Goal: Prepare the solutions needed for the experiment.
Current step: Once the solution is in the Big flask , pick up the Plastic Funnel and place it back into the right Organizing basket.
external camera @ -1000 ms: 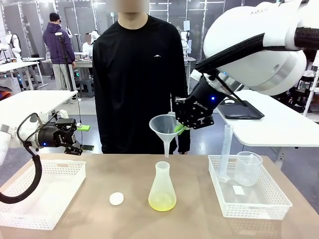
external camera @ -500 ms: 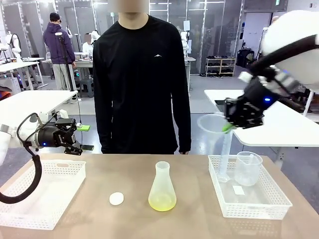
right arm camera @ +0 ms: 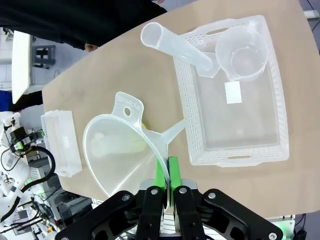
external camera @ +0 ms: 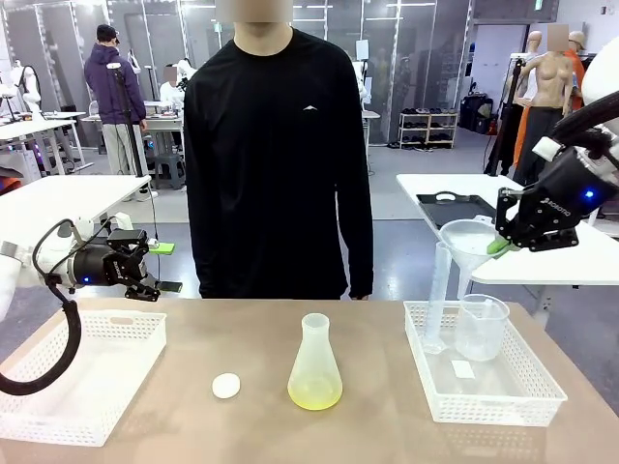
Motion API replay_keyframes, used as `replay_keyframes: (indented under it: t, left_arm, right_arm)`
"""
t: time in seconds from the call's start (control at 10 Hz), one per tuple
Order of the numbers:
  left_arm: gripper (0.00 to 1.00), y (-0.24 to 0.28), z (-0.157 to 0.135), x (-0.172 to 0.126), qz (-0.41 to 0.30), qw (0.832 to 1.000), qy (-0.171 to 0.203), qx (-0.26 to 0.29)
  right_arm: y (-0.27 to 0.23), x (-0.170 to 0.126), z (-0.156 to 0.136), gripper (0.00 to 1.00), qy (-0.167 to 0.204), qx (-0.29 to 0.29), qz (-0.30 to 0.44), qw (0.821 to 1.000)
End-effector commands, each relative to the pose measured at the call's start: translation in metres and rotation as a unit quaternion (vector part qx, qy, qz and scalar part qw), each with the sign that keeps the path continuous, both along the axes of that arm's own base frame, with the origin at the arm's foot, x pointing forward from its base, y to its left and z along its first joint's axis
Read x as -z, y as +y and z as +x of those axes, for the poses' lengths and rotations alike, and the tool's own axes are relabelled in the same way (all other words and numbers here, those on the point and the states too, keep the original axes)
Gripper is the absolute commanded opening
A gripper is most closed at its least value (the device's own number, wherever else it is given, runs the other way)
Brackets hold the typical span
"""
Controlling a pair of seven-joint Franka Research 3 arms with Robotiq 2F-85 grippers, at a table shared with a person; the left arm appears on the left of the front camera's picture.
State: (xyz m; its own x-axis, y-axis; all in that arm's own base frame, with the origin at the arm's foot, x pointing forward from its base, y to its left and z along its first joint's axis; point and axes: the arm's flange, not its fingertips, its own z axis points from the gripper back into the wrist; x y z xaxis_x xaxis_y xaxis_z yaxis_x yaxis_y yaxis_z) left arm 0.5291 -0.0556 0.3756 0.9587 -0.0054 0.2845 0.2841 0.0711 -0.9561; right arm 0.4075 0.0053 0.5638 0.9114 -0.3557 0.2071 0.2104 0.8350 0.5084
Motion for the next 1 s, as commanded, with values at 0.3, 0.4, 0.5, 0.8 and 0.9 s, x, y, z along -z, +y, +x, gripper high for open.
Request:
replay_keyframes:
  t: [0.3, 0.4, 0.5, 0.8, 0.9]
  left_arm:
    - [1.00, -0.001, -0.001, -0.002, -0.005, 1.000, 0.000, 0.005]
    - [1.00, -0.001, -0.001, -0.002, -0.005, 1.000, 0.000, 0.005]
    - [1.00, -0.001, -0.001, -0.002, -0.005, 1.000, 0.000, 0.005]
    - [1.00, -0.001, -0.001, -0.002, -0.005, 1.000, 0.000, 0.005]
    - [1.00, -0.001, -0.001, -0.002, -0.005, 1.000, 0.000, 0.005]
  right_arm:
    - [0.000, 0.039, -0.001, 0.01, 0.045, 0.017, -0.009, 0.999]
    - [-0.001, 0.055, -0.002, 0.01, 0.056, 0.022, -0.013, 0.998]
    - [-0.004, 0.076, -0.003, 0.01, 0.066, 0.029, -0.018, 0.997]
    - [-0.012, 0.119, -0.003, 0.01, 0.108, 0.050, -0.027, 0.993]
    - [-0.014, 0.126, 0.002, 0.01, 0.110, 0.055, -0.027, 0.992]
